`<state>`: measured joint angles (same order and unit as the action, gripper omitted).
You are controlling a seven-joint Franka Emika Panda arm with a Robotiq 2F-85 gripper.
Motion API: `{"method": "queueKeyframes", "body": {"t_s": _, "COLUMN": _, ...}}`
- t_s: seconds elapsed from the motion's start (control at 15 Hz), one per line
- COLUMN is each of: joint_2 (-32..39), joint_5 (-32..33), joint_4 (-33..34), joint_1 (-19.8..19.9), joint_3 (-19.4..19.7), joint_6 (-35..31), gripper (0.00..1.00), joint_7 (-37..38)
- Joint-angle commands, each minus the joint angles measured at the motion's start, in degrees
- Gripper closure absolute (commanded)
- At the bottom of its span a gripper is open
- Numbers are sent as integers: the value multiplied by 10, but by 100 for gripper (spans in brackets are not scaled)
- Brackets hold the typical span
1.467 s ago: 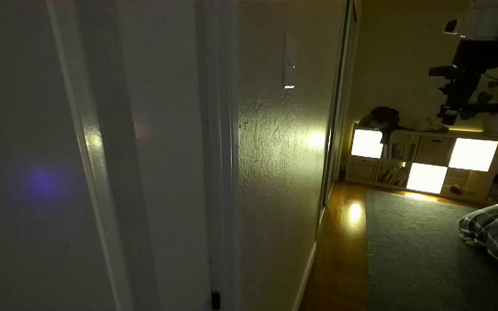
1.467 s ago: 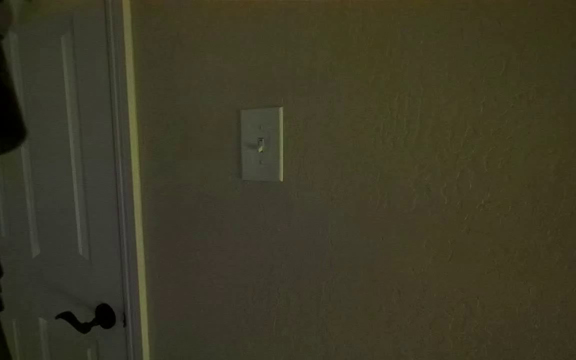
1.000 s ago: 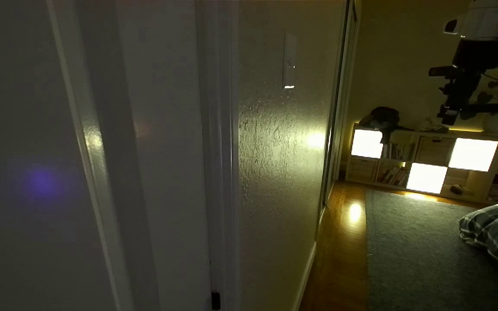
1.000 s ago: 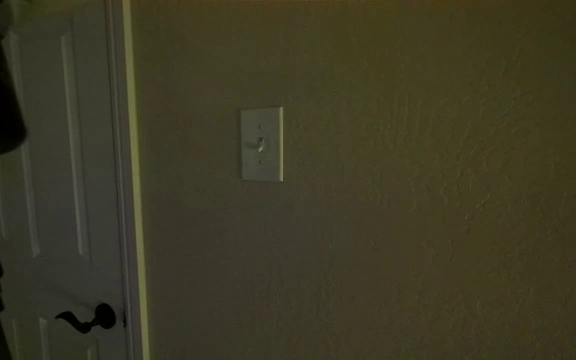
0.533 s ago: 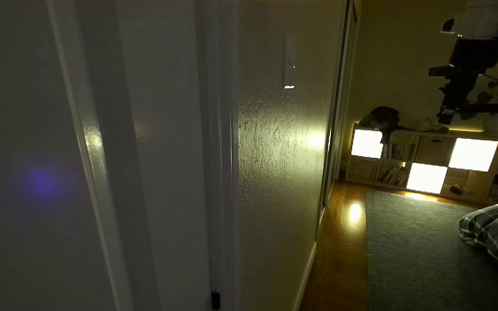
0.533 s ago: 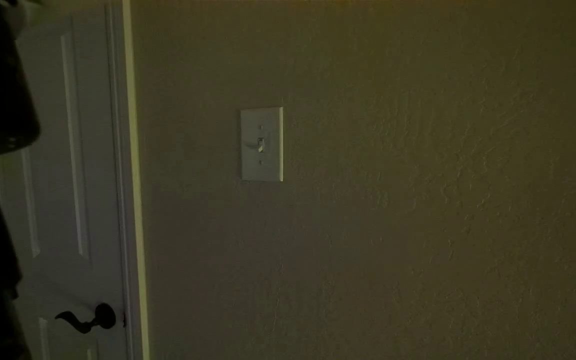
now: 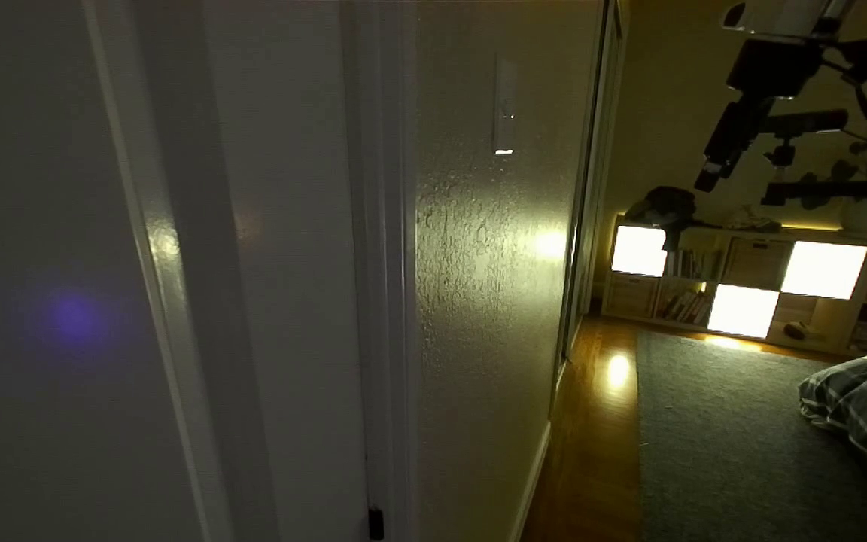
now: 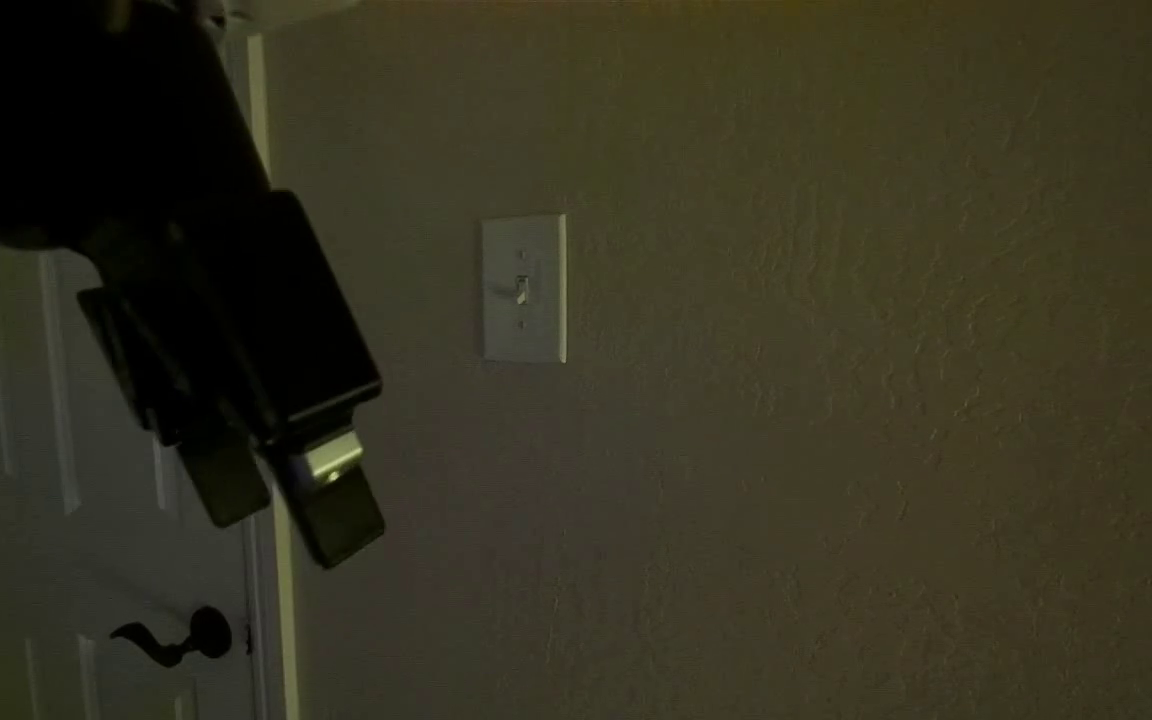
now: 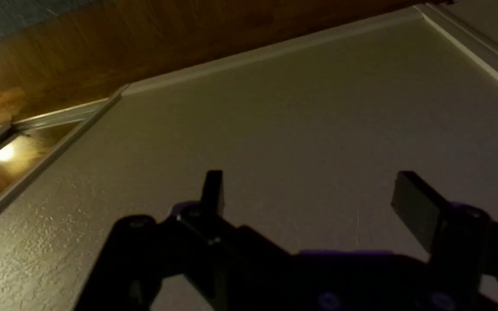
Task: Switch on the light
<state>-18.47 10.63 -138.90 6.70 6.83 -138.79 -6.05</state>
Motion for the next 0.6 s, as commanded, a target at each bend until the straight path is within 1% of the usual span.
{"method": "queueKeyframes", "body": {"t_s": 0.0, "joint_2": 30, "joint_5": -44, "joint_4": 36, "joint_1": -23, "joint_3": 7, "joint_6": -42, "gripper": 0, "joint_7": -39}}
{"method": "queueKeyframes", "body": {"t_s": 0.27, "joint_2": 57, "joint_5": -109, "joint_4": 66, "joint_1": -46, "joint_3": 12, "joint_6": -94, "gripper": 0, "joint_7": -83}}
{"method": "queueKeyframes", "body": {"t_s": 0.4, "joint_2": 71, "joint_5": -146, "joint_4": 80, "joint_1": -56, "joint_3": 14, "joint_6": -110, "gripper": 0, "joint_7": -111}}
{"method": "queueKeyframes", "body": {"t_s": 0.47, "joint_2": 55, "joint_5": -115, "joint_4": 65, "joint_1": -39, "joint_3": 1, "joint_6": -90, "gripper": 0, "joint_7": -78}}
{"method": "queueKeyframes", "body": {"t_s": 0.53, "joint_2": 60, "joint_5": -118, "joint_4": 70, "joint_1": -40, "joint_3": 0, "joint_6": -91, "gripper": 0, "joint_7": -82}}
